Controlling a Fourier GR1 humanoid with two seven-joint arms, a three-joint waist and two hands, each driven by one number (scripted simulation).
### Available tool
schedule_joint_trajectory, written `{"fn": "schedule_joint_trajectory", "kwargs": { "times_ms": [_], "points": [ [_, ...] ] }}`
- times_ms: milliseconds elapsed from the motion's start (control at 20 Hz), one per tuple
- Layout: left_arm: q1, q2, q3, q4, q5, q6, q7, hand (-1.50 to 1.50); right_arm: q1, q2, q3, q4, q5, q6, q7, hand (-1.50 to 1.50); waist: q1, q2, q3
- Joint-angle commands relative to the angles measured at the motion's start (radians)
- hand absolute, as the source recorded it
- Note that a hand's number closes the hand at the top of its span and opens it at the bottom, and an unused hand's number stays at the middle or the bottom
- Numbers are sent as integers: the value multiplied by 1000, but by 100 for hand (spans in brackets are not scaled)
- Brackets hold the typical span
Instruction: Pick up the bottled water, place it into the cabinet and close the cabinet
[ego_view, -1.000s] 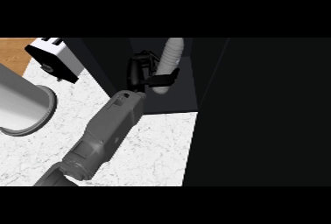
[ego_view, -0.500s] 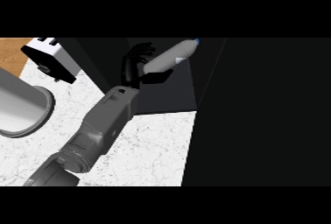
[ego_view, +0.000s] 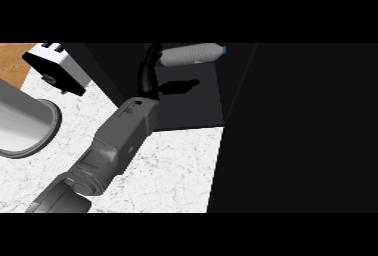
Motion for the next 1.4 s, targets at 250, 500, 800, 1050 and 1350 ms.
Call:
{"fn": "schedule_joint_trajectory", "kwargs": {
  "times_ms": [250, 500, 800, 1050, 1350],
  "points": [
    [-61, -5, 0, 9, -28, -89, -4, -150, -10, 11, -11, -53, -32, 3, 27, -150, 10, -1, -1],
    [-60, -19, 28, -60, 4, -246, -56, -150, 26, 2, -13, -26, -33, 15, -4, -150, 8, -4, -1],
    [-53, -19, 0, -147, 44, -371, 4, -150, 20, 5, -19, -38, -12, 20, 16, -150, 24, -18, 0],
    [57, -19, -51, -275, 124, -389, 9, -150, 24, 9, -17, -80, 6, 10, 56, -150, 38, -24, 0],
    [235, -19, -111, -484, 101, -396, 60, -150, -16, 22, -36, -38, 17, 0, 78, -150, 76, -30, 0]
  ]
}}
